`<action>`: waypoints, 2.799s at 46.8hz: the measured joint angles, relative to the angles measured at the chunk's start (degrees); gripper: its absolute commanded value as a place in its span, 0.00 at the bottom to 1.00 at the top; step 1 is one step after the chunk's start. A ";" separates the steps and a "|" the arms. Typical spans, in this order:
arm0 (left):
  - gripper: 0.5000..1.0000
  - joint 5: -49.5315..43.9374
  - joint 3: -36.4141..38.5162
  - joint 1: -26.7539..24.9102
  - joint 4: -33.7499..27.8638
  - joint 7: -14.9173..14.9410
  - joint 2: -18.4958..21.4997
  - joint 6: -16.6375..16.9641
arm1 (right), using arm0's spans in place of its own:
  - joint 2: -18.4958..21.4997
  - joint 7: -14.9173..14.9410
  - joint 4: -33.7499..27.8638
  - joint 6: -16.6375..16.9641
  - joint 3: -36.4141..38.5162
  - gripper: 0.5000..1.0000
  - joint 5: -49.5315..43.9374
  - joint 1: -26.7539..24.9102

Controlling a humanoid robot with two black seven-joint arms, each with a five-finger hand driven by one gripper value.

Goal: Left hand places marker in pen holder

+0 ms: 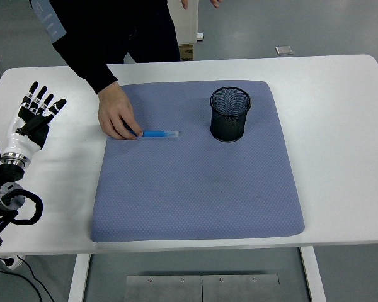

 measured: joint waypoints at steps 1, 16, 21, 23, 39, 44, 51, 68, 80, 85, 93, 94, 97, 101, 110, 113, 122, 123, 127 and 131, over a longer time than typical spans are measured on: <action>1.00 0.02 0.00 0.00 0.00 0.00 0.00 0.00 | 0.00 0.00 0.00 0.00 0.01 1.00 0.00 0.00; 1.00 0.10 0.02 0.30 0.07 -0.04 -0.66 -0.10 | 0.00 0.00 0.03 0.00 0.02 1.00 0.00 0.00; 1.00 0.10 0.01 0.35 0.07 -0.04 -0.63 -0.11 | 0.00 0.00 0.01 0.00 0.05 1.00 0.00 0.00; 1.00 0.08 0.00 0.35 0.07 -0.04 -0.63 -0.11 | 0.00 0.00 0.01 0.00 0.05 1.00 0.00 0.00; 1.00 -0.01 -0.02 0.91 0.05 -0.03 -0.54 -3.92 | 0.00 0.00 -0.01 0.00 0.01 1.00 0.00 0.00; 1.00 -0.01 -0.34 0.98 0.05 -0.16 -0.39 -6.84 | 0.00 0.00 0.00 0.00 0.01 1.00 0.00 0.00; 1.00 0.23 -1.71 1.18 0.15 -0.21 -0.18 -9.41 | 0.00 0.00 0.00 0.00 -0.01 1.00 0.00 0.00; 1.00 1.31 -1.71 1.33 0.42 0.13 0.13 -9.97 | 0.00 0.00 0.00 0.00 0.00 1.00 0.00 0.00; 1.00 9.69 -1.37 -0.80 0.36 0.15 3.14 -7.30 | 0.00 0.00 0.02 0.00 0.02 1.00 0.00 0.00; 1.00 11.72 -1.02 -1.47 0.36 0.39 3.58 -6.05 | 0.00 0.00 0.01 0.00 0.00 1.00 0.00 0.00; 1.00 13.86 3.83 -3.91 0.19 0.55 3.65 -5.82 | 0.00 0.00 0.03 0.00 -0.01 1.00 0.00 0.01; 1.00 13.86 4.52 -4.40 0.17 0.57 3.66 -5.73 | 0.00 0.00 0.04 0.00 -0.01 1.00 0.00 0.00; 1.00 13.83 7.14 -6.06 0.14 0.63 3.80 -5.22 | 0.00 -0.01 0.02 0.00 0.00 1.00 0.00 0.00; 1.00 13.83 10.46 -8.25 0.05 0.75 4.70 -3.53 | 0.00 0.01 0.00 0.00 0.00 1.00 0.00 0.00; 1.00 13.88 18.02 -13.12 0.00 0.77 5.27 -2.83 | 0.00 0.00 0.01 0.00 -0.01 1.00 0.00 0.00; 1.00 13.89 18.69 -13.67 0.04 0.78 5.25 -2.83 | 0.00 0.00 0.00 0.00 0.01 1.00 0.00 0.00; 1.00 15.00 20.36 -15.67 -0.28 4.10 5.01 -2.95 | 0.00 0.00 0.00 0.00 0.01 1.00 0.00 0.00; 1.00 15.58 20.46 -15.89 -0.38 4.49 5.07 -2.99 | 0.00 0.00 0.00 0.00 0.01 1.00 0.00 0.00; 1.00 18.25 20.65 -16.51 -0.62 4.92 5.32 -3.15 | 0.00 0.00 0.02 0.00 0.01 1.00 0.00 0.01; 1.00 19.77 20.67 -16.77 -0.63 5.05 5.28 -3.14 | 0.00 0.00 0.02 0.00 0.01 1.00 0.00 0.00</action>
